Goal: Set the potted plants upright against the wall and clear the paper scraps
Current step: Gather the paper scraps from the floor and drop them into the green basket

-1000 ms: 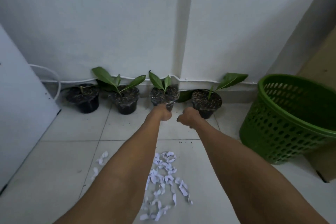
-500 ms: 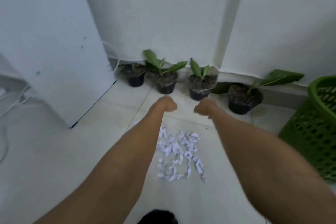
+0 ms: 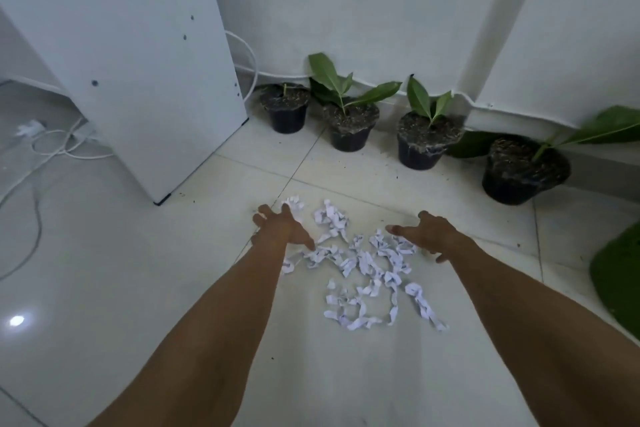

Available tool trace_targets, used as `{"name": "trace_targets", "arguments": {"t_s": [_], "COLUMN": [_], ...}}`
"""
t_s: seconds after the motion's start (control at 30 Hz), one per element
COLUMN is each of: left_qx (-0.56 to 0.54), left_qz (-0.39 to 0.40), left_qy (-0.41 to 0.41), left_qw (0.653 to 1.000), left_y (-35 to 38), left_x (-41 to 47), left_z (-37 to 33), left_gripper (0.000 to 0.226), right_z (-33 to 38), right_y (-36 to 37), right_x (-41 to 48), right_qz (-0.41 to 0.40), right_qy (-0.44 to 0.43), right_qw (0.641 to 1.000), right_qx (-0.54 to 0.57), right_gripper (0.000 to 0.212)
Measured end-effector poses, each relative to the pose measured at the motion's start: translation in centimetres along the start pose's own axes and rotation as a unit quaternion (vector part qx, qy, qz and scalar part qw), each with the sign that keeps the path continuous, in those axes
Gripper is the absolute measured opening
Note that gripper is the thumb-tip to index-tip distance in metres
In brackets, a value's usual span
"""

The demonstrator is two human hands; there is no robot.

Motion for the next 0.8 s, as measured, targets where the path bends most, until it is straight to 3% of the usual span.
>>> {"name": "trace_targets", "arguments": {"t_s": [0.1,0.23,0.3,0.43,0.7,0.8], "left_qx": [0.078,0.014,-0.058,-0.049,0.005,0.045], "left_qz": [0.061,0.069,0.042,0.044,0.040,0.005], "left_qy": [-0.048,-0.029,0.007,0.107,0.188,0.263], "left_qw": [0.994,0.997,0.997,0.992,0.981,0.964], "left_y": [2.0,3.6,3.7,3.7,3.8,3.3], "left_x": [-0.5,0.6,1.5,2.7,3.9,3.6], "left_z": [3.0,3.9,3.1,0.6,-2.6,-4.7], "left_gripper": [0.153,0.156,0.154,0.153,0.148,0.119], "right_z": [-0.1,3.4,5.4,8.7,12.4,12.9], "right_y": [3.2,4.7,5.5,7.4,9.9,10.3], "right_x": [0.3,-0.1,-0.7,-1.8,-2.1,-1.8], "right_qz": [-0.029,-0.051,-0.037,-0.029,-0.032,-0.021], "right_qy": [-0.006,-0.107,-0.159,-0.227,-0.222,-0.203], "right_qw": [0.999,0.991,0.984,0.962,0.954,0.961], "right_qx": [-0.044,-0.058,-0.075,-0.148,-0.200,-0.185], "right_gripper": [0.130,0.138,0.142,0.143,0.151,0.145]}}
Point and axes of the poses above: each hand's wrist, its own x-axis towards the middle knuckle, its own y-axis out of the palm, z = x × y, the point moved 7 cm from there along x, towards the middle knuckle, and after that the axes turned 12 degrees about y, right-handed, at the moved point
